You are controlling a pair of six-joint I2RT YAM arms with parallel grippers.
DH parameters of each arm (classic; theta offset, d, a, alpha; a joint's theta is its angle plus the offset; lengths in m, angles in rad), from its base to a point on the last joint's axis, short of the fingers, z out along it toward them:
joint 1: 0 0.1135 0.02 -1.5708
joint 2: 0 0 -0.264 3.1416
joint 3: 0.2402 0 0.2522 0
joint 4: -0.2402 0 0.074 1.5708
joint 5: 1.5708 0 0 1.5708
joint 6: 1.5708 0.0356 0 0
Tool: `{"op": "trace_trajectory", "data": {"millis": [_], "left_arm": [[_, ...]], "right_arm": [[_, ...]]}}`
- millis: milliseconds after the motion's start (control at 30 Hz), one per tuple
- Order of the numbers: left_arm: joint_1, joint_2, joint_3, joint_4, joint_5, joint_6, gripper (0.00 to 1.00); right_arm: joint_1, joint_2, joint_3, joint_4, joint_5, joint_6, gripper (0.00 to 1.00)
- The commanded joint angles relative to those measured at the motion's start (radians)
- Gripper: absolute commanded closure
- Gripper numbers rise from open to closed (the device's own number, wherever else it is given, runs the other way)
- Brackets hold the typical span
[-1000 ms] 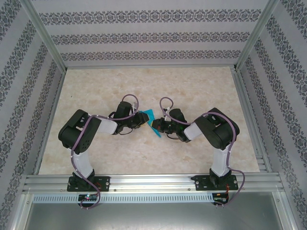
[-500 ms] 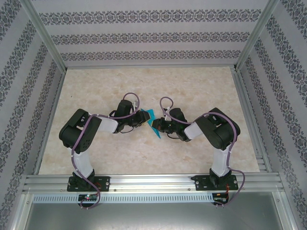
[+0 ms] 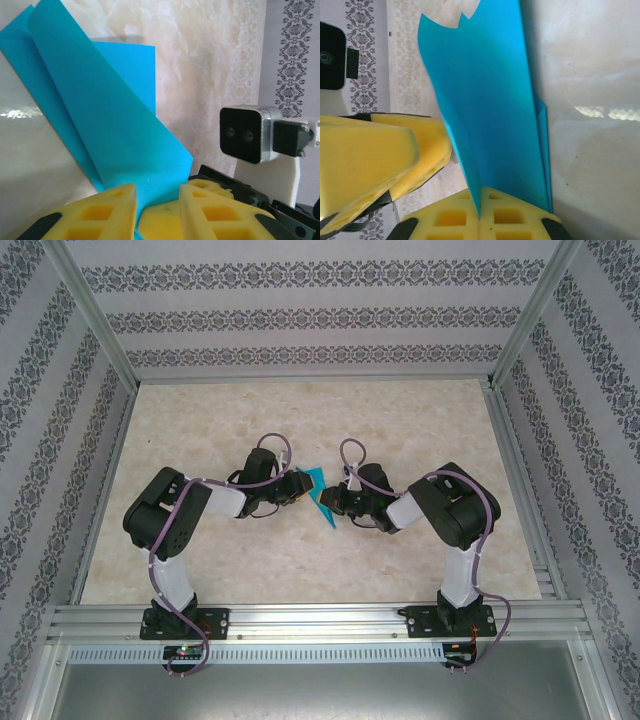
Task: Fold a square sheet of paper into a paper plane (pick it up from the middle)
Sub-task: Fold the wing for the fifth time at the center of the table.
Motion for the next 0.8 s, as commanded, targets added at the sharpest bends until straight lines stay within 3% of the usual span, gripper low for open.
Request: {"op": "trace_trajectory", "data": {"millis": [0,767], "left_arm": [[-0.016,0.012,-0.011,0.069,0.028,0.032,0.71],[-0.033,0.068,0.028,-0.008,-0.026,0.046,0.81]], "right_arm": [[-0.012,0.029,0.003,-0.011,-0.028,0.053,1.0],[-0.016,0.037,0.02,-0.144,-0.001,0.057,1.0]]}}
